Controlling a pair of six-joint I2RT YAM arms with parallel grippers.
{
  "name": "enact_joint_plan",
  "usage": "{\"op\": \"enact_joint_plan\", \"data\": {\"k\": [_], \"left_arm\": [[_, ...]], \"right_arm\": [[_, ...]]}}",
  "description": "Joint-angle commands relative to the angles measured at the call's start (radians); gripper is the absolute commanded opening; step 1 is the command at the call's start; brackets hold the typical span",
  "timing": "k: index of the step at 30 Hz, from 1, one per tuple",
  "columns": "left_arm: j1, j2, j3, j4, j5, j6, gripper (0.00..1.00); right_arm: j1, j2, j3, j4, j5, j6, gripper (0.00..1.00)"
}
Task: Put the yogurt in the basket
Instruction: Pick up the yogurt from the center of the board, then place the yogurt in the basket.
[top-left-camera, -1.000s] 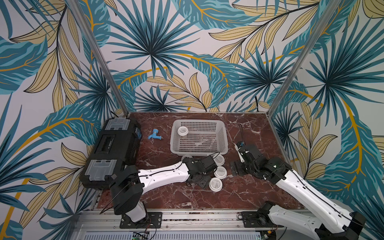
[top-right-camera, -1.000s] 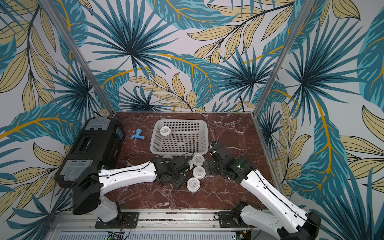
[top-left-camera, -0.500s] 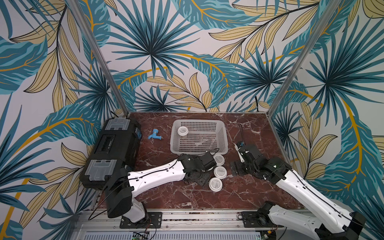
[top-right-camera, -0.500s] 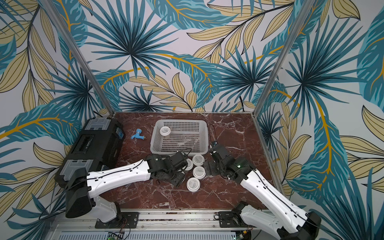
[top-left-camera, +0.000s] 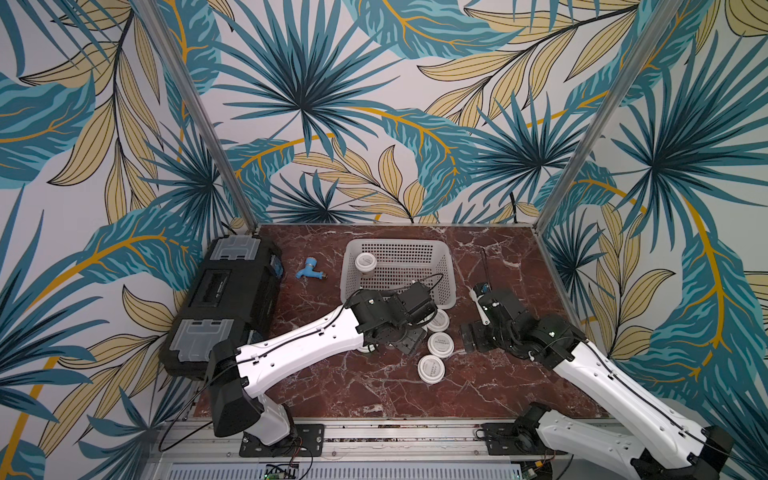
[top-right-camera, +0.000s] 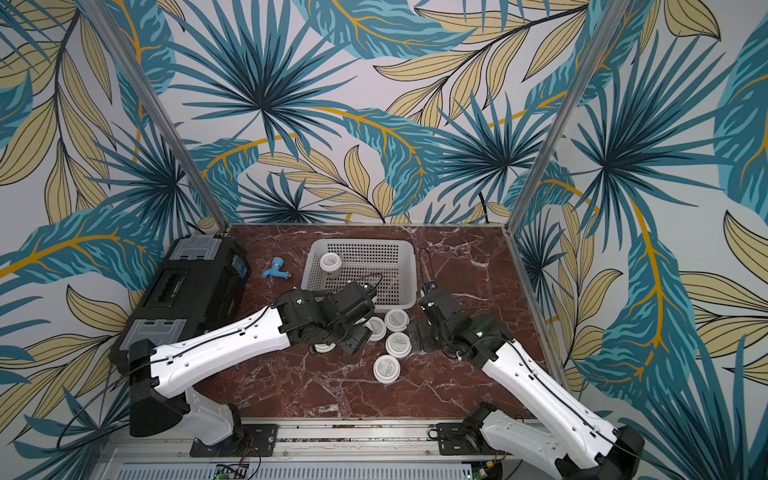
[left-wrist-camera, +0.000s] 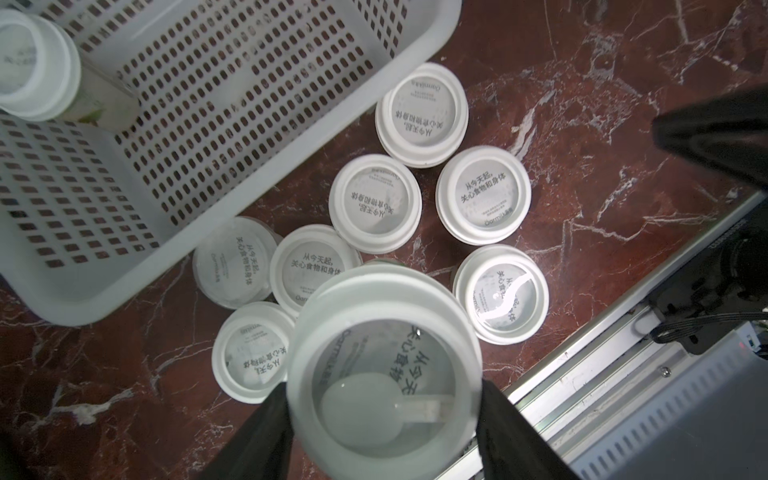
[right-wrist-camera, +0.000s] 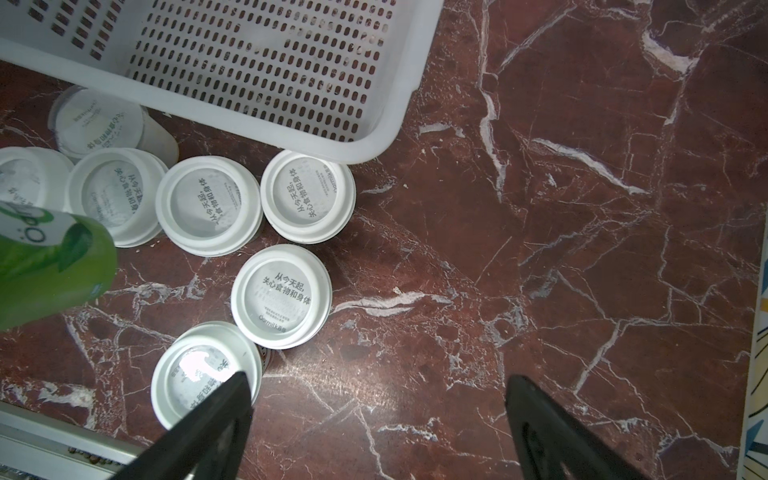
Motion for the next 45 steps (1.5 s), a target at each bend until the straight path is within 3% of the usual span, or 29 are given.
{"op": "enact_joint_plan", "data": {"k": [1, 13, 30, 37, 45], "left_arm": [[0.036, 0.027, 0.085, -0.039, -0.029, 0.056, 0.69], [0.184, 0.133, 0.285, -0.037, -0.027, 0.189, 0.68], [0.331, 0.439, 0.653, -0.065, 0.010, 0.290, 0.66], [0.363, 0.534, 0.744, -0.062, -0.005, 0.309, 0.65], [0.406, 0.582, 0.751, -0.010, -0.004, 0.300, 0.65]], "right_arm": [[0.002, -0.004, -0.004, -0.021, -0.005, -0.011, 0.99], [0.001, 0.024, -0.003, -0.017, -0.003, -0.017, 1.00], [0.000, 0.046, -0.005, -0.010, -0.007, -0.025, 1.00], [0.000, 0.046, -0.012, -0.004, -0.007, -0.025, 1.00], [0.000, 0.024, -0.020, -0.003, 0.003, -0.020, 1.00]]}}
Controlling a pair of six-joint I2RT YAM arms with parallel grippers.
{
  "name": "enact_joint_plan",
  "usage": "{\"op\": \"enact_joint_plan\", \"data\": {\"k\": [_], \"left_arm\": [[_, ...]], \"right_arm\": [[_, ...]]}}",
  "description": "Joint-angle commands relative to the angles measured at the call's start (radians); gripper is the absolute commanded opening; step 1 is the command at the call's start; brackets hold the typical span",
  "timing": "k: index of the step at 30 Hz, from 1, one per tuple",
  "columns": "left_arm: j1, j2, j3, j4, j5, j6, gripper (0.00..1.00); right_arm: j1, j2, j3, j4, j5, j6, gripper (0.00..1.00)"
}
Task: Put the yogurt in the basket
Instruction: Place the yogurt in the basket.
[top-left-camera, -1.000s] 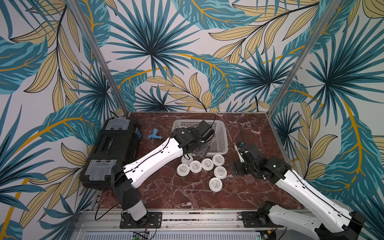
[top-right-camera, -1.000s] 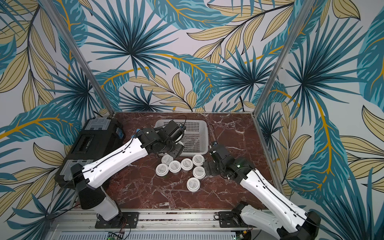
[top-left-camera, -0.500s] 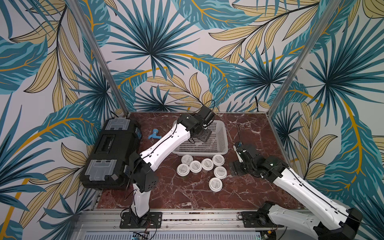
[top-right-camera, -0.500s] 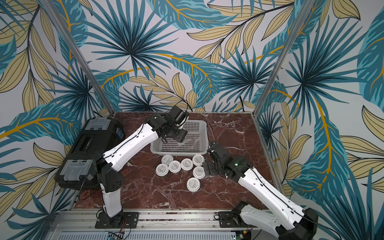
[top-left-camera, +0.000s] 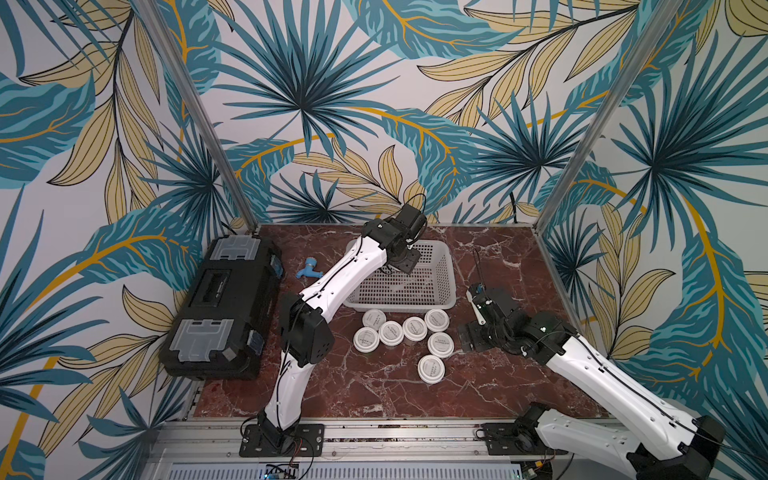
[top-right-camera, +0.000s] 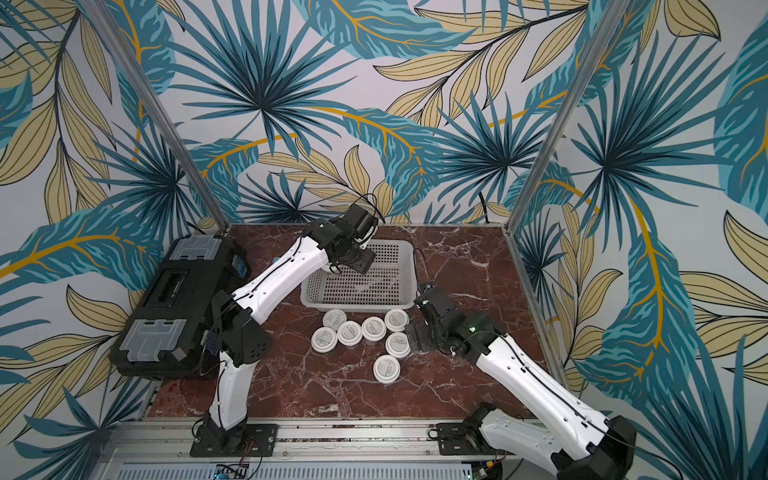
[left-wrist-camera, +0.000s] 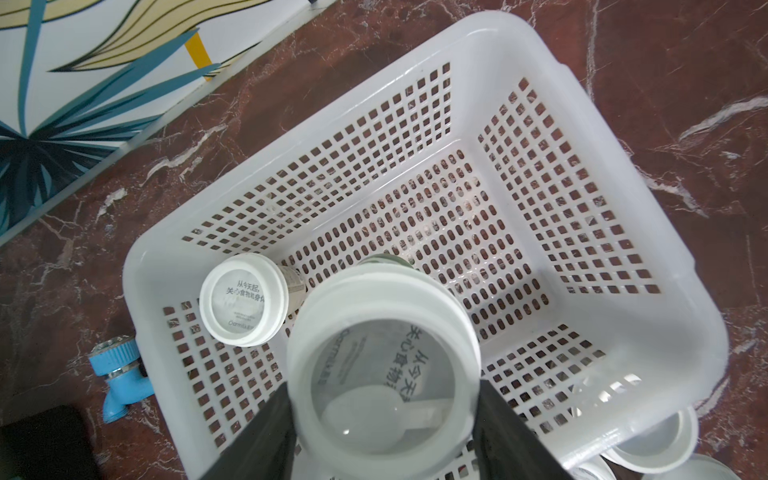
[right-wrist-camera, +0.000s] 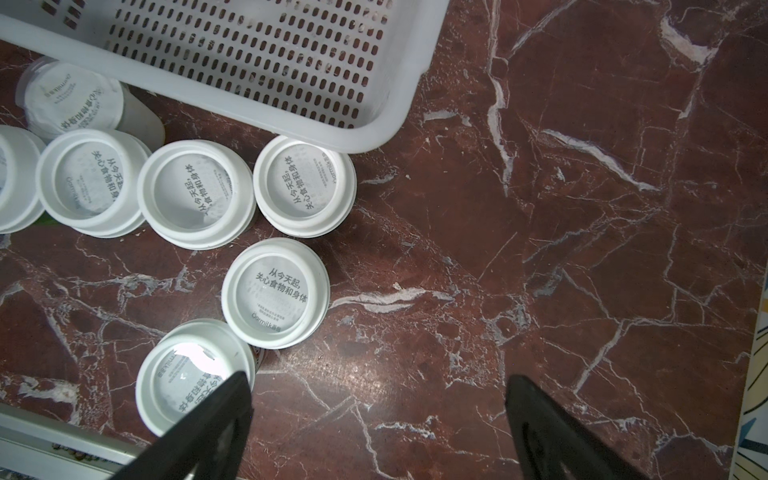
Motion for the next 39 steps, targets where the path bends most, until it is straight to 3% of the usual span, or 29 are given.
{"op": "enact_joint_plan", "data": {"k": [1, 22, 39], "left_arm": [[0.023, 0.014, 0.042, 0.039, -0.002, 0.003, 0.65], [0.079, 0.183, 0.150, 0.057, 0.020, 0.010, 0.65], [0.103, 0.255, 0.148, 0.071, -0.011, 0.013, 0.65]], "right_arm": [[0.001, -0.027, -0.022, -0.004, 0.012, -0.002, 1.00], [0.002, -0.116, -0.039, -0.004, 0.072, 0.020, 0.99], [0.005, -0.112, -0.042, 0.001, 0.070, 0.020, 1.00]]}}
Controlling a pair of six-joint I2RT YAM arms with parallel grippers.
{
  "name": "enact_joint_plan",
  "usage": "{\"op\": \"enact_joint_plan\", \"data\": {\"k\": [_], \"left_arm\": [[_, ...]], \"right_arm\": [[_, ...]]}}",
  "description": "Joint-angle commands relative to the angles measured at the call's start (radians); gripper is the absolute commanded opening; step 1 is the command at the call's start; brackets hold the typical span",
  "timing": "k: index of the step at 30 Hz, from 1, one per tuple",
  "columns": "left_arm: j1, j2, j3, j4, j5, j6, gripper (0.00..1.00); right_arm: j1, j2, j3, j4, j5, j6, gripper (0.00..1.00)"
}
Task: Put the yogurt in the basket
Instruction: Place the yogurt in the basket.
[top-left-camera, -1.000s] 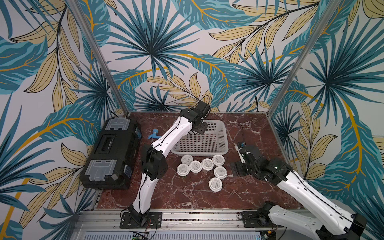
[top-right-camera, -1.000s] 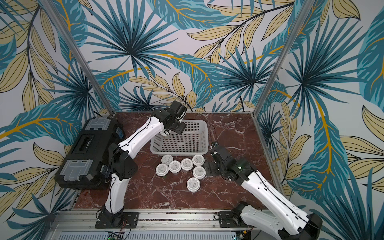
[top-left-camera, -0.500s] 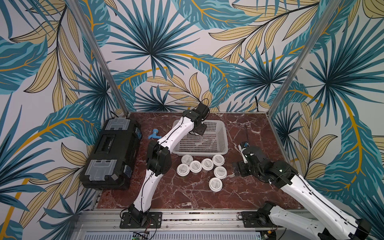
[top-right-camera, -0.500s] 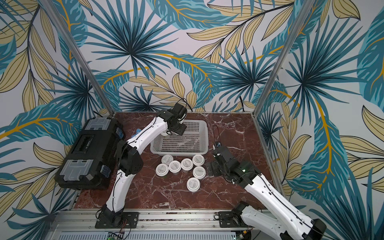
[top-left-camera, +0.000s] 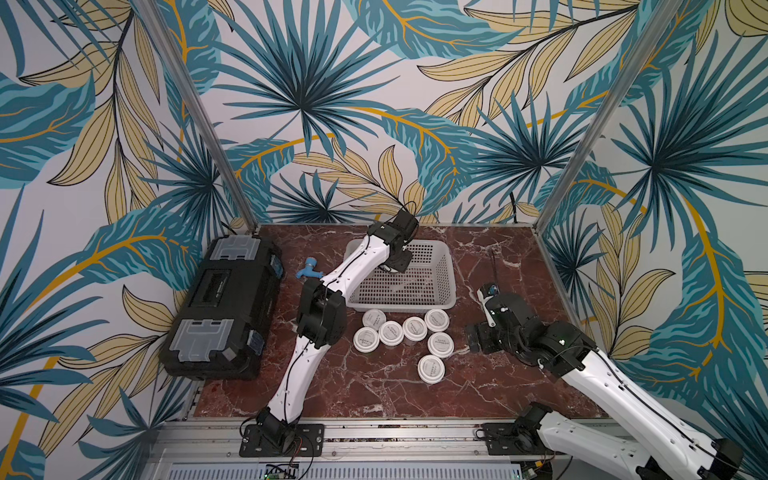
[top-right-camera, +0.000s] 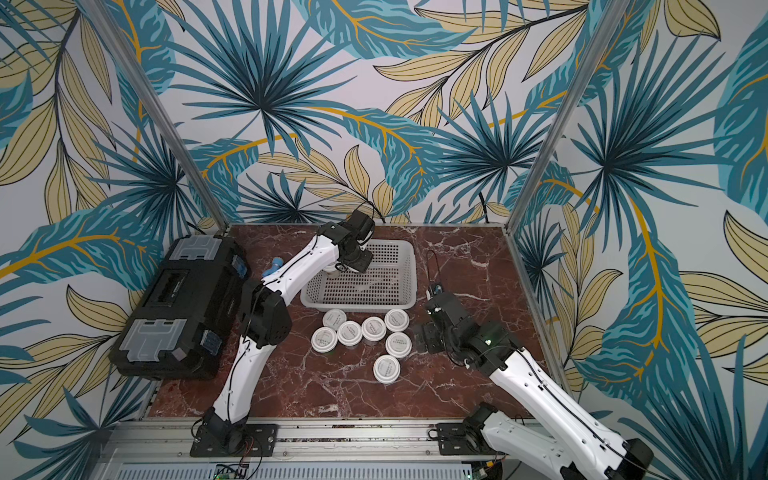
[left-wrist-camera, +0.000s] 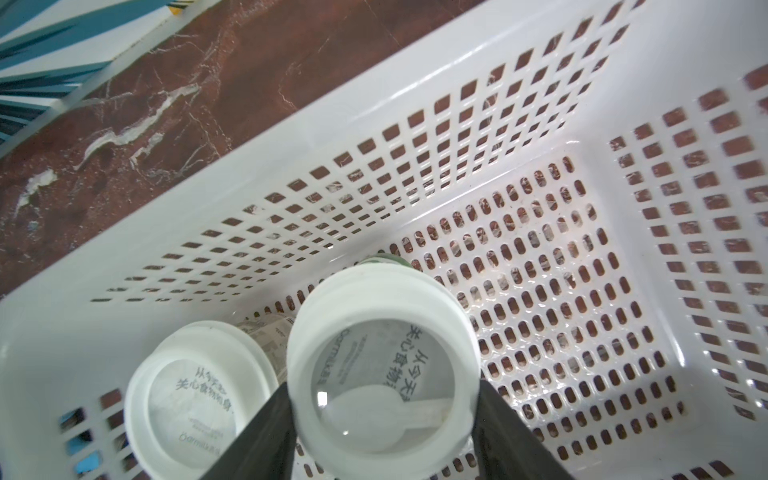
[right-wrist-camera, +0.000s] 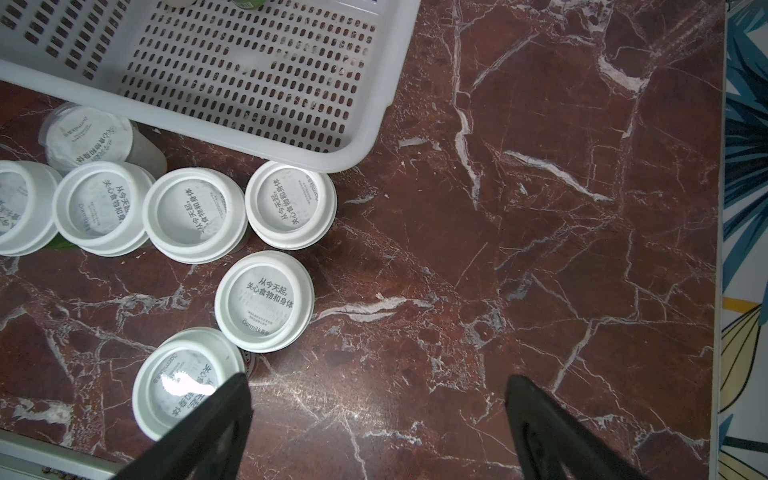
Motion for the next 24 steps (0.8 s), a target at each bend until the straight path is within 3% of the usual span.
{"op": "enact_joint_plan", "data": {"k": [1, 24], "left_arm": [[0.018, -0.005, 0.028, 0.012, -0.018, 0.006, 0.65], [0.031, -0.011, -0.006, 0.020, -0.016, 0.003, 0.65]], "right_arm": [[0.004, -0.001, -0.019, 0.001, 0.014, 0.012, 1.00], [0.005, 0.020, -0.017, 0.002, 0.015, 0.010, 1.00]]}}
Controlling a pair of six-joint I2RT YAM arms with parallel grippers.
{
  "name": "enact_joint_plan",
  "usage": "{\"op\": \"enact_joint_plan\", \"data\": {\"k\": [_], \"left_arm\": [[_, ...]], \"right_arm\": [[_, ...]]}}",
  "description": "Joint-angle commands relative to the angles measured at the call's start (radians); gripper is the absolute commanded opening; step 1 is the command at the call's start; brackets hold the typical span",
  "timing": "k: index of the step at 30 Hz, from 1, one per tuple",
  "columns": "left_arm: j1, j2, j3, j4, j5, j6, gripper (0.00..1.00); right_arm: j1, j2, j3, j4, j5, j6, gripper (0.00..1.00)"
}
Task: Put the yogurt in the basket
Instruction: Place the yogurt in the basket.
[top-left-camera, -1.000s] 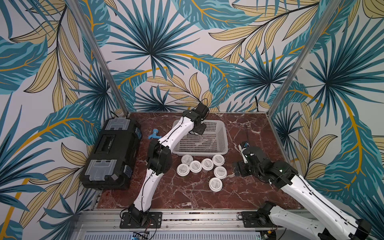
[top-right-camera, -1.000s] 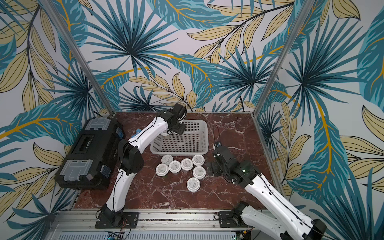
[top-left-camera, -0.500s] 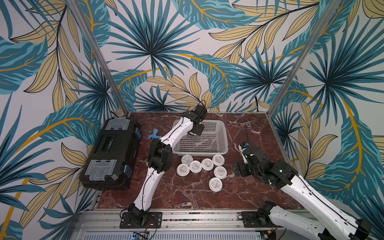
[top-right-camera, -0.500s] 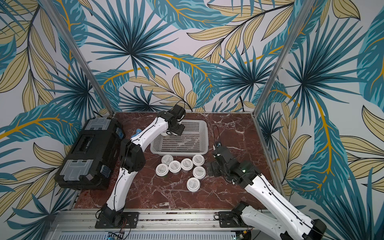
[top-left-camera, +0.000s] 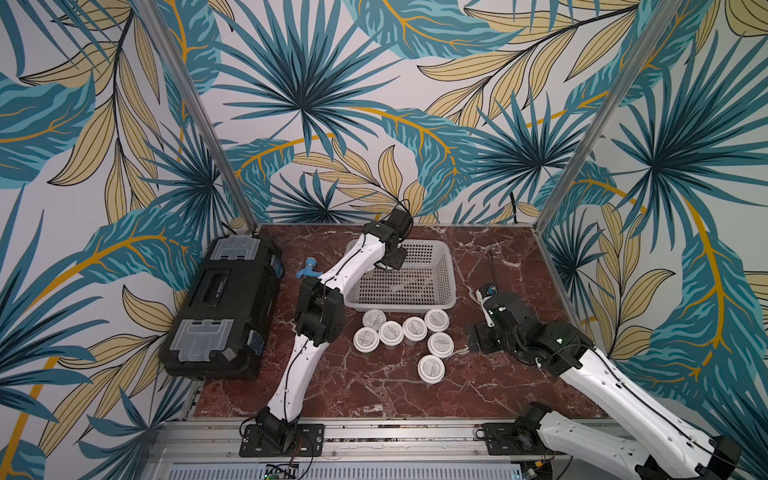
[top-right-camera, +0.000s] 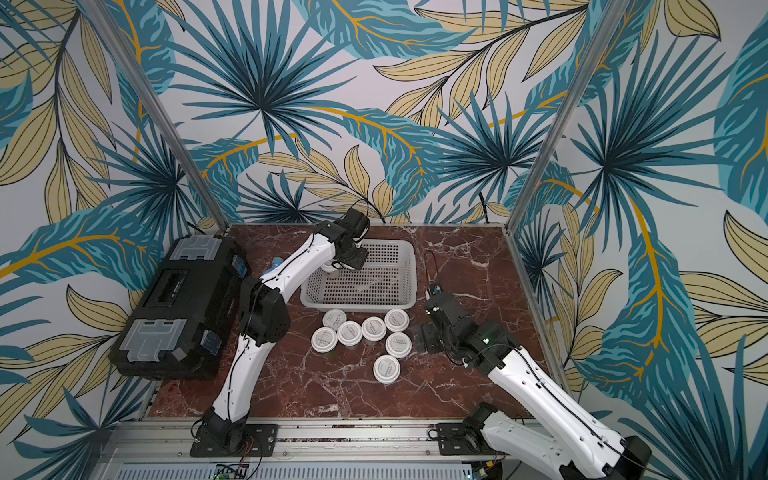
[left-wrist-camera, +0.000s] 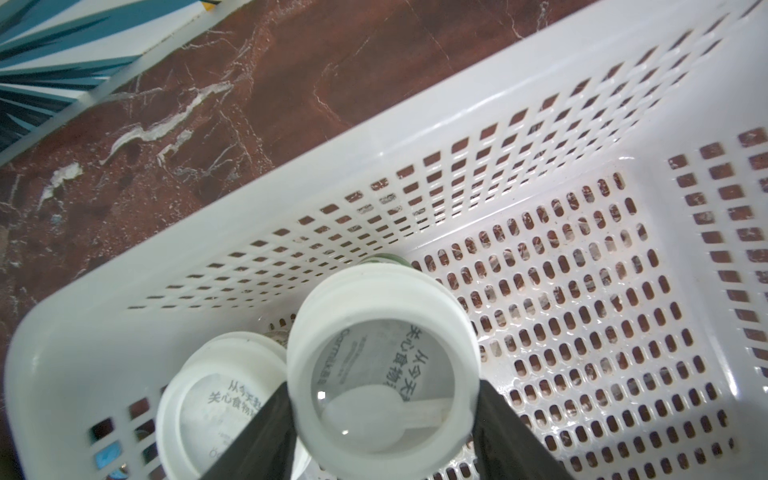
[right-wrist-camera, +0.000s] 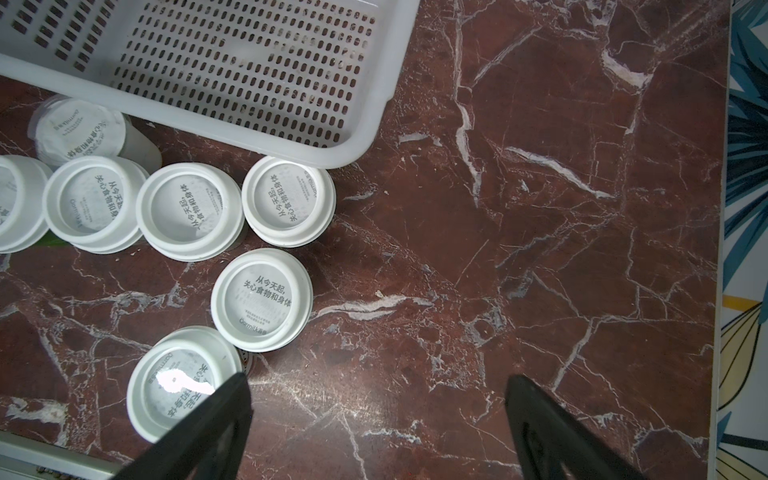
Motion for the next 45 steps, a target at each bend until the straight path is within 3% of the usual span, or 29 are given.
{"op": "enact_joint_plan", "data": {"k": [1, 45], "left_arm": [[0.003, -0.016, -0.004, -0.006, -0.005, 0.003, 0.65], [0.002, -0.008, -0.036, -0.007, 0.004, 0.004, 0.73]], "right_arm": [[0.004, 0.008, -0.014, 0.001, 0.014, 0.009, 1.00], [0.006, -0.005, -0.017, 0.001, 0.017, 0.012, 0.99]]}}
